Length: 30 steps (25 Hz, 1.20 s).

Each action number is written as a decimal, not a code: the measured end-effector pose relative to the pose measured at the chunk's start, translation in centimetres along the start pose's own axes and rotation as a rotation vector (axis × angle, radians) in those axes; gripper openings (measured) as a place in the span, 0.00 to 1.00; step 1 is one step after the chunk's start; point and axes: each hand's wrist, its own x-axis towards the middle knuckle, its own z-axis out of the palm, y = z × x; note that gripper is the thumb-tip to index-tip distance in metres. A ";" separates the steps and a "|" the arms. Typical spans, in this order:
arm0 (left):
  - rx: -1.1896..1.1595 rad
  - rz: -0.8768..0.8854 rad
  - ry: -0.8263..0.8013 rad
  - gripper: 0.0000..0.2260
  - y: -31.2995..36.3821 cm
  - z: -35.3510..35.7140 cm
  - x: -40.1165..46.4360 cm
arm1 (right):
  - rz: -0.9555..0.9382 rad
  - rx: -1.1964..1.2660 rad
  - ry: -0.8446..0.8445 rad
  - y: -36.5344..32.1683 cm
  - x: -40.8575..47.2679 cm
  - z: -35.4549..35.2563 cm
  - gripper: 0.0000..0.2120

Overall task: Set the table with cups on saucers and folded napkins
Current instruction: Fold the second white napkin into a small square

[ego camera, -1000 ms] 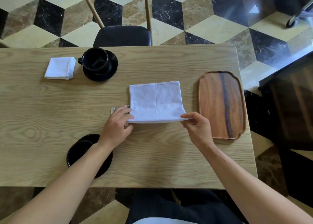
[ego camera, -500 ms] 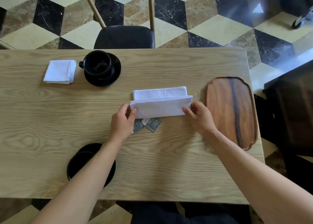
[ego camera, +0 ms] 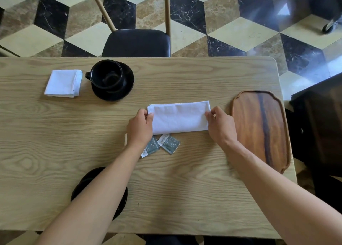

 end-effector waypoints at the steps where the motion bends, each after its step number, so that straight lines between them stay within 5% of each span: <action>1: 0.011 0.004 0.001 0.11 0.1 0.1 0.2 | 0.030 -0.023 0.014 0.0 0.1 0.1 0.13; 9: 0.013 0.064 0.070 0.09 0.5 0.5 0.4 | 0.020 -0.029 0.155 0.2 0.1 0.7 0.08; 12: 0.121 0.156 0.200 0.13 0.6 0.4 0.0 | -0.143 -0.005 0.294 0.1 -0.4 0.8 0.12; 14: 0.281 0.378 0.301 0.19 0.8 1.2 -0.6 | -0.356 -0.066 0.315 -0.9 -0.8 1.6 0.12; 17: 0.422 0.710 0.094 0.23 1.7 3.5 -1.3 | -0.613 -0.246 0.128 -2.9 -1.4 4.3 0.21; 20: 0.632 0.639 -0.120 0.27 1.4 4.9 -1.0 | -0.601 -0.465 -0.038 -2.7 -0.5 5.8 0.29; 30: 0.704 0.613 -0.118 0.33 0.7 5.6 -0.6 | -0.569 -0.646 0.009 0.3 2.0 5.6 0.31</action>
